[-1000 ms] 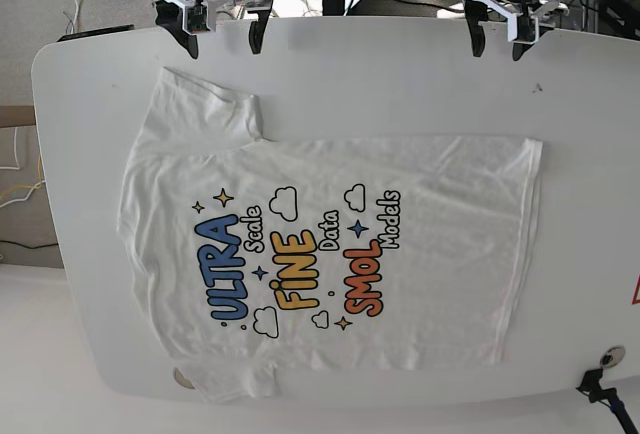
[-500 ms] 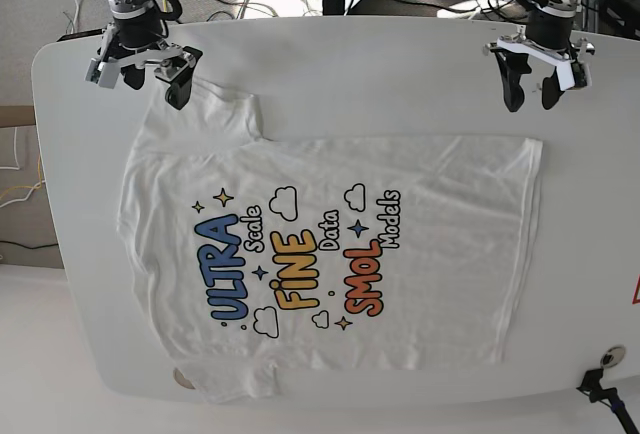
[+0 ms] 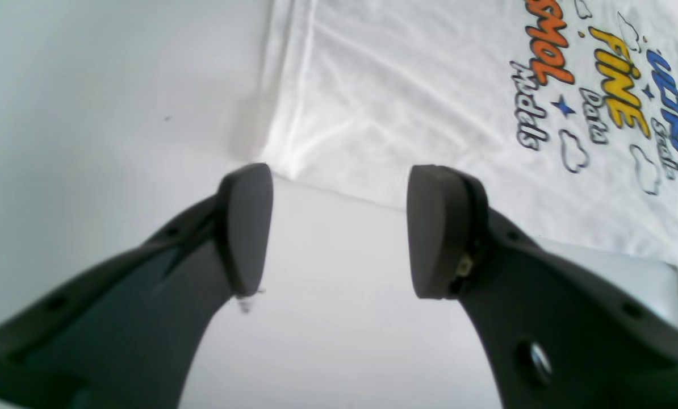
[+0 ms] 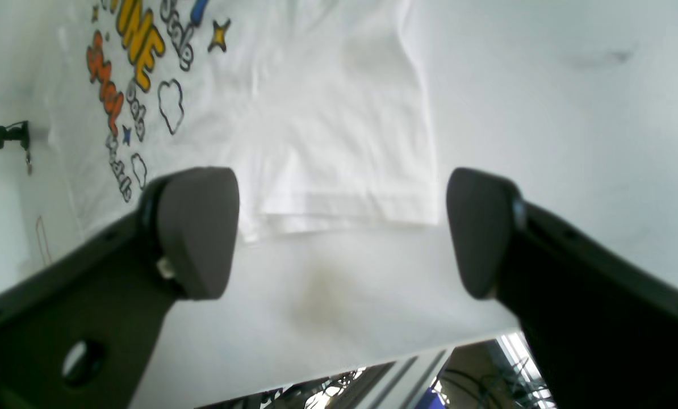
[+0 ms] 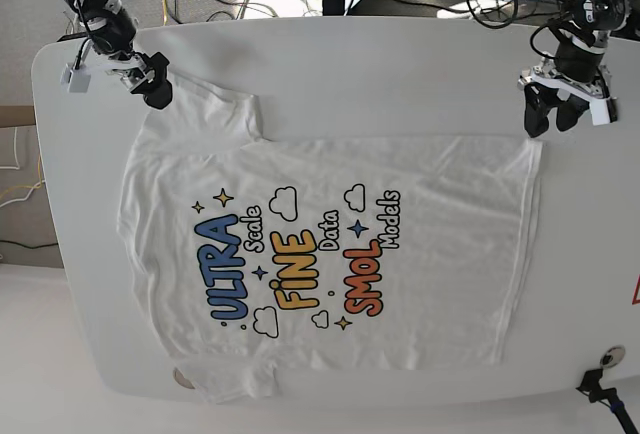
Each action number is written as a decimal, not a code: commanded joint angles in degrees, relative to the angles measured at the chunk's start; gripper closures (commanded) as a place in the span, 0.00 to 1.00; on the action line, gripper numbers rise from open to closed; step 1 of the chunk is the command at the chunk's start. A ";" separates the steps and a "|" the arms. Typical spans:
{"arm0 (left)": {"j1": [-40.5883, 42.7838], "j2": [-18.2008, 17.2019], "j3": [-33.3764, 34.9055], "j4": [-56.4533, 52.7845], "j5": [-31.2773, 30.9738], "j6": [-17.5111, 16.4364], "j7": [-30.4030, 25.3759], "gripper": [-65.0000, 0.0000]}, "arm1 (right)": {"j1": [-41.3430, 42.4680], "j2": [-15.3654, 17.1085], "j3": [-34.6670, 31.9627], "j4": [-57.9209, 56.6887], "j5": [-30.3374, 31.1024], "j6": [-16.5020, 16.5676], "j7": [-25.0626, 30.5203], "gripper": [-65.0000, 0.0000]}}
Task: Fold the T-shirt properly
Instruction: 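Lower both grippers onto the shirt's shoulder corners beside the collar, then grasp the shoulder corners with both grippers and pull the shirt toward the robot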
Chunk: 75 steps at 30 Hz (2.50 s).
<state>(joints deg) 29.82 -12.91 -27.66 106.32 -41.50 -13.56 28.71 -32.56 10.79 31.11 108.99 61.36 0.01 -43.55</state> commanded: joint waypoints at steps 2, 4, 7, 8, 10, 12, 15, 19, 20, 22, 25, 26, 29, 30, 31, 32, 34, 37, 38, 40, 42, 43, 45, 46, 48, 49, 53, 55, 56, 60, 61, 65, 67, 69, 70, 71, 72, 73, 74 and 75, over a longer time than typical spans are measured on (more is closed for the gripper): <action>-1.82 -0.68 -0.34 0.09 -0.92 -1.87 0.35 0.46 | -0.10 0.77 0.14 -0.73 0.92 0.74 1.04 0.15; -1.91 -0.76 -0.34 0.01 -0.92 -2.39 0.61 0.46 | -0.10 0.77 -0.12 -2.04 0.92 0.74 1.04 0.15; -2.26 -0.76 -0.25 0.01 -0.83 -2.39 0.61 0.46 | -0.10 0.69 -0.21 -4.33 0.92 0.74 0.96 0.15; -2.88 -0.76 -0.25 0.01 -0.83 -2.39 0.61 0.46 | -0.10 0.69 -0.21 -4.86 0.92 0.74 0.96 0.15; -3.41 -0.76 -0.25 -0.17 -0.83 -2.39 0.61 0.46 | -0.10 0.60 -0.30 -5.21 0.92 0.74 0.96 0.15; -3.49 -0.76 -0.25 -0.43 -0.83 -2.39 0.61 0.46 | -0.10 0.60 -0.30 -5.30 0.92 0.74 0.96 0.15; -3.49 -0.76 -0.16 -0.43 0.40 -2.39 0.61 0.46 | -0.02 0.60 -0.30 -5.30 0.92 0.74 0.96 0.15; -3.49 -0.76 -0.08 -0.43 2.68 -2.39 0.61 0.46 | 1.13 -0.63 -2.06 -5.91 0.92 0.74 0.96 0.15; -3.49 -0.76 -0.08 -0.43 2.77 -2.39 0.61 0.46 | 1.30 -0.63 -2.76 -6.62 0.92 0.74 0.96 0.15; -3.49 -0.76 -0.08 -0.43 2.77 -2.39 0.61 0.46 | 2.89 -0.81 -4.17 -8.37 0.92 0.65 0.96 0.15; -3.49 -0.76 -0.16 -0.43 2.77 -2.39 0.61 0.46 | 4.12 -0.90 -5.22 -10.31 0.92 0.65 0.96 0.15; -3.49 -0.76 -0.16 -0.43 2.86 -2.39 0.61 0.46 | 4.91 -0.90 -5.22 -10.40 0.92 0.65 0.96 0.15; -3.58 -0.76 -0.16 -0.43 2.86 -2.39 0.61 0.46 | 5.87 -0.90 -5.22 -10.48 0.75 0.65 0.96 0.15; -3.58 -0.76 -0.16 -0.43 2.86 -2.39 0.61 0.46 | 5.96 -0.90 -5.31 -10.48 0.75 0.65 0.96 0.17; -3.67 -0.76 -0.08 -0.52 2.86 -2.39 0.61 0.46 | 6.05 -0.90 -5.31 -10.48 0.75 0.65 0.96 0.21; -4.20 -0.76 -0.08 -0.78 2.86 -2.39 0.61 0.46 | 6.05 -0.90 -5.31 -10.48 0.75 0.65 0.96 0.27; -4.81 -0.76 -0.16 -2.45 2.86 -2.39 0.61 0.46 | 6.05 -0.90 -5.31 -10.48 0.75 0.65 0.96 0.47; -6.04 -0.85 -0.16 -4.39 2.86 -2.39 0.61 0.46 | 6.05 -0.90 -5.31 -10.48 0.75 0.65 1.04 0.79; -6.31 -0.85 -0.16 -4.92 2.86 -2.39 0.61 0.46 | 6.05 -0.90 -5.31 -10.48 0.66 0.65 1.04 0.89; -6.57 -0.85 -0.16 -5.88 2.86 -2.39 0.61 0.46 | 6.05 -0.90 -5.22 -10.48 0.66 0.30 1.04 1.00; -7.89 -0.85 -0.16 -6.59 2.86 -2.48 0.61 0.46 | 6.14 -0.90 -5.22 -10.48 0.57 0.30 1.04 1.00; -8.33 -0.85 -0.16 -7.38 2.86 -2.48 0.61 0.46 | 6.14 -0.90 -5.22 -10.48 0.57 0.30 1.04 1.00; -9.56 -0.85 -0.08 -8.61 2.77 -2.48 0.70 0.46 | 6.49 -0.90 -5.14 -10.48 0.57 0.47 1.04 1.00; -10.26 -0.85 -0.08 -9.31 2.86 -2.48 0.70 0.46 | 6.67 -0.81 -5.14 -10.48 0.57 0.47 1.04 1.00; -11.85 -0.85 -0.08 -11.51 2.68 -2.48 1.75 0.46 | 6.84 -0.81 -5.14 -10.48 0.57 0.56 1.04 1.00; -12.90 -0.85 -0.16 -12.39 2.68 -2.48 2.46 0.46 | 6.84 -0.81 -5.14 -10.48 0.57 0.56 1.04 1.00; -16.42 -0.85 -0.34 -16.87 2.86 -4.42 4.39 0.46 | 6.93 -0.72 -5.22 -10.48 0.57 0.56 1.04 1.00; -17.47 -0.85 -0.34 -19.33 2.86 -5.73 4.39 0.46 | 6.93 -0.72 -5.31 -10.48 0.48 0.56 1.04 1.00; -18.26 -0.85 -0.34 -20.56 2.86 -6.09 4.39 0.46 | 6.93 -0.72 -5.31 -10.48 0.48 0.56 1.04 1.00; -20.02 -0.85 -0.25 -24.70 2.86 -6.09 4.39 0.46 | 6.93 -0.63 -5.31 -10.48 0.48 0.56 1.04 1.00; -20.20 -0.85 -0.25 -25.14 2.86 -6.09 4.39 0.46 | 6.93 -0.63 -5.31 -10.48 0.48 0.56 1.04 1.00; -20.29 -0.85 0.01 -25.75 2.95 -6.09 4.39 0.46 | 6.93 -0.63 -5.31 -10.48 0.48 0.56 1.04 1.00; -20.81 -0.85 1.24 -25.93 2.95 -6.09 4.39 0.46 | 6.93 -0.63 -5.22 -10.48 0.48 0.56 1.04 1.00; -20.99 -0.85 2.21 -26.81 2.95 -6.09 4.39 0.46 | 6.93 -0.63 -5.22 -10.48 0.48 0.56 1.04 1.00; -21.08 -0.85 2.30 -27.25 2.95 -6.09 4.39 0.46 | 6.93 -0.63 -5.22 -10.48 0.48 0.56 1.04 1.00; -21.52 -0.85 2.30 -27.77 2.95 -6.09 4.39 0.46 | 6.93 -0.63 -5.22 -10.48 0.48 0.56 1.04 1.00; -21.78 -0.85 2.39 -28.30 2.95 -6.09 4.39 0.46 | 6.93 -0.63 -5.22 -10.48 0.48 0.56 1.04 1.00; -22.04 -0.85 2.39 -29.00 2.95 -6.09 4.39 0.46 | 6.93 -0.63 -5.22 -10.48 0.48 0.56 1.04 1.00; -22.13 -0.85 2.39 -29.53 2.95 -6.09 4.39 0.46 | 6.93 -0.63 -5.14 -10.48 0.48 0.56 1.04 1.00; -22.22 -0.85 2.39 -29.88 2.95 -6.09 4.39 0.46 | 6.93 -0.63 -5.14 -10.48 0.48 0.56 1.04 1.00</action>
<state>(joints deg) 7.88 -13.08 -25.12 76.14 -38.83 -19.79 32.58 -25.74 9.41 25.61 97.73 61.30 -0.01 -42.72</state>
